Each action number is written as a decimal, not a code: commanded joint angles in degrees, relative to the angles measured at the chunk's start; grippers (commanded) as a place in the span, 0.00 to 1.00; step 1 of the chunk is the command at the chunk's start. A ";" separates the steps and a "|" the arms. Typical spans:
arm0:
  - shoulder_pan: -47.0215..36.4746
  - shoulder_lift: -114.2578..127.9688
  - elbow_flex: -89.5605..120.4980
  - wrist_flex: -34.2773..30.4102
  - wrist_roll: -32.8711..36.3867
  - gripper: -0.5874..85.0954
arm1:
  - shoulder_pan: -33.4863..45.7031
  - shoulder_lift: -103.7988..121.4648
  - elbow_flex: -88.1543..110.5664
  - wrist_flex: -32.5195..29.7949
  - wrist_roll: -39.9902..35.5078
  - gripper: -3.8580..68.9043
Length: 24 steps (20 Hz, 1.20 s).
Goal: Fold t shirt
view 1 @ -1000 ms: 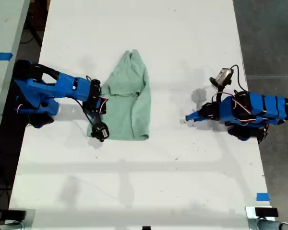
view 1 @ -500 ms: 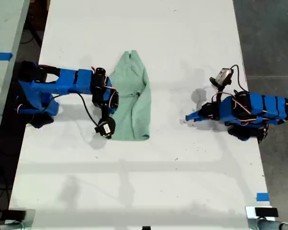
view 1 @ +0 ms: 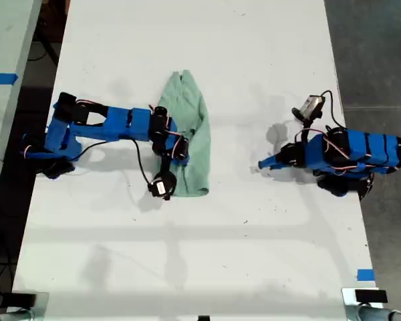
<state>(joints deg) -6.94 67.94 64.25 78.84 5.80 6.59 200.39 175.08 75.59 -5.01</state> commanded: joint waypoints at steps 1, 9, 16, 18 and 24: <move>-1.32 1.49 -3.96 -2.55 2.64 0.26 | 0.00 0.53 3.16 0.26 -0.88 0.29; -5.71 40.96 11.25 2.72 2.29 0.01 | 0.00 0.53 3.16 0.26 -0.88 0.29; 4.48 95.71 78.49 -25.75 -8.79 0.00 | 0.00 0.53 3.16 0.26 -0.88 0.29; 7.47 105.21 93.78 -32.17 -12.83 0.00 | 0.00 0.53 3.16 0.26 -0.88 0.29; 10.81 138.78 114.61 -24.17 -17.84 0.00 | 0.00 0.53 3.16 0.26 -0.79 0.29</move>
<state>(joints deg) 2.11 202.76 177.01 54.05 -10.72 6.59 200.39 175.08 75.59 -5.01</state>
